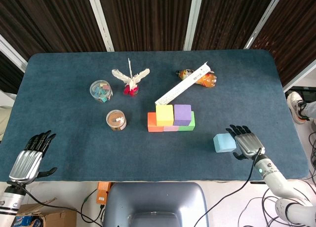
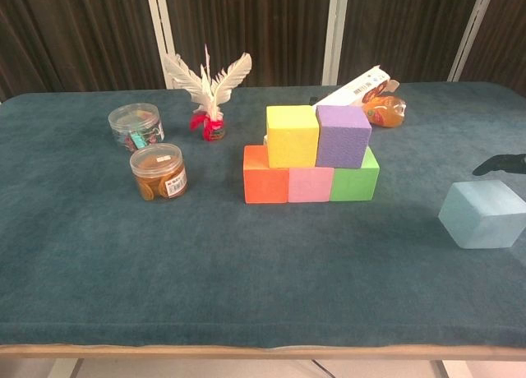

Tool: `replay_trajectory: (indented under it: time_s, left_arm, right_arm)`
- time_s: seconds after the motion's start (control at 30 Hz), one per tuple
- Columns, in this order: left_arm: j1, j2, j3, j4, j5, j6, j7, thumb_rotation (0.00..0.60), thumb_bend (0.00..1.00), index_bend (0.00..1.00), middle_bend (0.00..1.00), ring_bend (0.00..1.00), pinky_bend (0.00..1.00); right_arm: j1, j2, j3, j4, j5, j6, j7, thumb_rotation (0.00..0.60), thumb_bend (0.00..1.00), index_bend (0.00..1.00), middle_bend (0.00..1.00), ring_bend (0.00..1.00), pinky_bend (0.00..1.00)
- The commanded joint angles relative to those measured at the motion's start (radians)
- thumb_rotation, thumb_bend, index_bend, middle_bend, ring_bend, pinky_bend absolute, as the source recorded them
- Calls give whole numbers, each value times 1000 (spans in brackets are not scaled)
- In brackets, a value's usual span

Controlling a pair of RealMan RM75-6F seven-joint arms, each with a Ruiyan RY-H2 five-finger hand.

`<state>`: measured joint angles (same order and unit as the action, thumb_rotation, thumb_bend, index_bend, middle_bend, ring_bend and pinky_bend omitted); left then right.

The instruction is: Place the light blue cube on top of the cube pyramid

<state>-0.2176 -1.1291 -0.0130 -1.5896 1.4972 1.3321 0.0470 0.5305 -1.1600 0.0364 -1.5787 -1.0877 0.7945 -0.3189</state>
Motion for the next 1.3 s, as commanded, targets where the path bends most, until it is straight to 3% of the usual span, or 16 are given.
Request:
replay_trajectory:
  time_s: [0.03,0.27,0.8,1.07,1.13,1.17,1.3]
  left_arm:
    - [0,0,0,0,0,0,0,600,35,0,0,0,96]
    - [0,-1,0,-1,-2,-1,3,600,36,0,0,0,96]
    - [-3,-1,4,-2,9,-2,0,600,37,0,0,0,96]
    - [-5,-3,4,-1,10,-5,5,600,37,0,0,0,97]
    - [-7,-5,4,-1,11,-7,10,600,37,0,0,0,97]
    - [-8,-6,4,-1,8,-10,15,600,37,0,0,0,97]
    - [-11,-8,0,-3,1,-14,21,600,37,0,0,0,97]
  right_arm:
    - [1,-2,-3,3,4,0,1,600,274,0,0,0,0]
    - [11,-25,-9,33,12,-9,12,600,273,25,0,0,0]
    - [13,-90,5,94,-27,42,60,600,274,391,0,0,0]
    - [-5,-53,14,60,-98,88,133,600,274,414,0,0,0]
    - [-14,-11,27,16,-129,127,156,600,274,412,0,0,0]
    - [-16,47,61,-55,-150,173,182,600,274,410,0,0,0]
    - [6,199,114,-230,-112,155,198,600,274,404,0,0,0]
